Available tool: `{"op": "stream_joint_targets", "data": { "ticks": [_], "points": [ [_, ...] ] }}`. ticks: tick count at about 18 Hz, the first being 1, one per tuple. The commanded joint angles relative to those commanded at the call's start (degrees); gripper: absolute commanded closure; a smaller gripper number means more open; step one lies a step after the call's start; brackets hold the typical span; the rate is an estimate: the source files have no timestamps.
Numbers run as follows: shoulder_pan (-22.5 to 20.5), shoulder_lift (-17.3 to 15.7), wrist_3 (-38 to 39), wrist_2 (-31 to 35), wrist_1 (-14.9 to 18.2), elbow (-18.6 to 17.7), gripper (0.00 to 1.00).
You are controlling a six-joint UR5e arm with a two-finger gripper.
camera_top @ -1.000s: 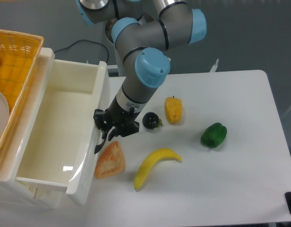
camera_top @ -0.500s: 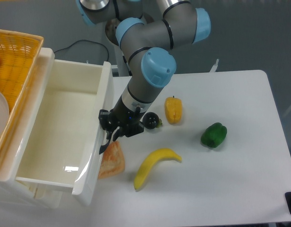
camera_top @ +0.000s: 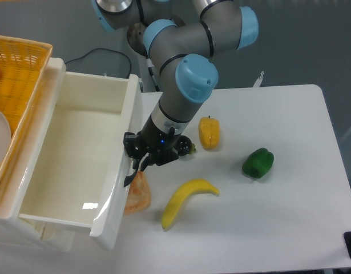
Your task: Slide the top white drawer open
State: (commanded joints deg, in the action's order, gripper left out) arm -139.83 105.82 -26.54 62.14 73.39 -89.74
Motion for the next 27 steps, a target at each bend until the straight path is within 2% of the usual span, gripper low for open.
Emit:
{"op": "stream_joint_targets", "data": {
  "ticks": [9,16,27],
  "points": [
    [-0.44,0.09,-0.62,0.0,0.0,0.0,0.74],
    [-0.71,0.09,-0.7,0.09,-0.09,0.0,0.52],
    [-2.02,0.09,-0.79,-0.7,-0.26,0.18,0.47]
  ]
}}
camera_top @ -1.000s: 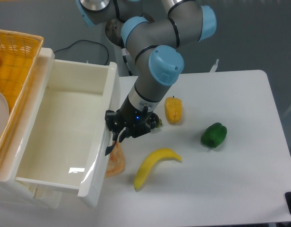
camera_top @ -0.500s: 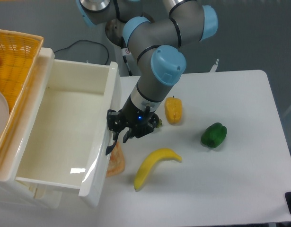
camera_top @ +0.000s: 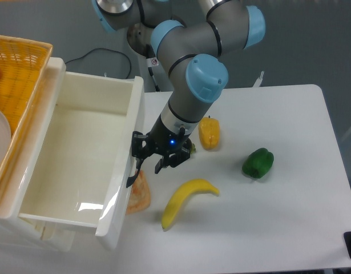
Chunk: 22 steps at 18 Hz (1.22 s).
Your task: Slide the top white drawer open
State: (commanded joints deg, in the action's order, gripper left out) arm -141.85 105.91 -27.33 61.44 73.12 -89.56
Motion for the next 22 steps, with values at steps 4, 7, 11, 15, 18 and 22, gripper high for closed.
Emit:
{"op": "stream_joint_targets", "data": {
  "ticks": [4,7,11,15,18,22],
  "points": [
    [-0.62,0.0,-0.52,0.0,-0.18,1.49,0.24],
    [-1.84,-0.17,-4.55,0.09,-0.26,1.93,0.1],
    [-3.86,-0.44,-7.29,0.09,-1.57,2.02,0.0],
    [-4.66,-0.18,-7.73,2.36,-4.83,1.76,0.0],
    [-4.75,0.0,-13.78,8.76,-4.92,1.5,0.0],
    [-5.36,0.0,-17.49,18.44,-4.83,1.49,0.0]
  ]
}}
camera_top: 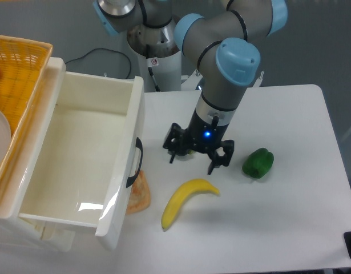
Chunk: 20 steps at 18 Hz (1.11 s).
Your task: Slide the top white drawer open
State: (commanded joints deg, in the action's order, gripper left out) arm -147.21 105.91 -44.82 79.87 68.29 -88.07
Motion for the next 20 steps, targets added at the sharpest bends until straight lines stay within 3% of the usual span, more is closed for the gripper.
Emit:
{"op": "stream_joint_targets", "data": {
  "ticks": [3,9,20],
  "points": [
    [-1.32,0.09,-5.95,2.74,0.17,-0.17,0.0],
    [-4.57,0.26,-31.08,9.32,0.7,-0.26,0.0],
    [-8.44,5.89,-41.4,10.3,0.35,1.14,0.0]
  ]
}}
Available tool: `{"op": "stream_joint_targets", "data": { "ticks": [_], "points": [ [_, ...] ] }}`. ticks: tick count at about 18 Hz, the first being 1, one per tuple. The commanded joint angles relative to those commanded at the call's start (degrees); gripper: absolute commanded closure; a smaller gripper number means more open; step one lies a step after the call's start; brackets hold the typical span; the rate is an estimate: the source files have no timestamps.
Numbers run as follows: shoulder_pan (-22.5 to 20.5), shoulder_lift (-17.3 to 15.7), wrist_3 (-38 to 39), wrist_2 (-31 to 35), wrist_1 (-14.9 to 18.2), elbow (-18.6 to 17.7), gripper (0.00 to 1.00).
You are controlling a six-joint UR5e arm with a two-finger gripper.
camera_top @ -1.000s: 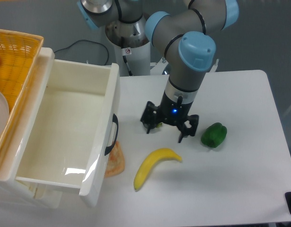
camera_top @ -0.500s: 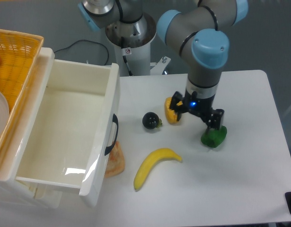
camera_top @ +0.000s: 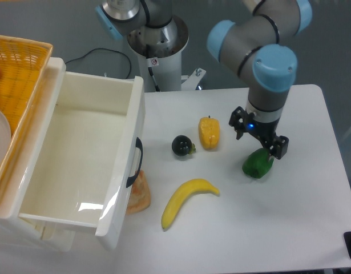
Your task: Slide the top white drawer open
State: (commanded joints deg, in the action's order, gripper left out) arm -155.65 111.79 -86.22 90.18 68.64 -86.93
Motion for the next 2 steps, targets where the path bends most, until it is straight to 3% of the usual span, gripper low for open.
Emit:
{"op": "stream_joint_targets", "data": {
  "ticks": [2],
  "points": [
    [-0.35,0.44,0.0,-0.26,-0.09,0.18,0.0]
  ]
}}
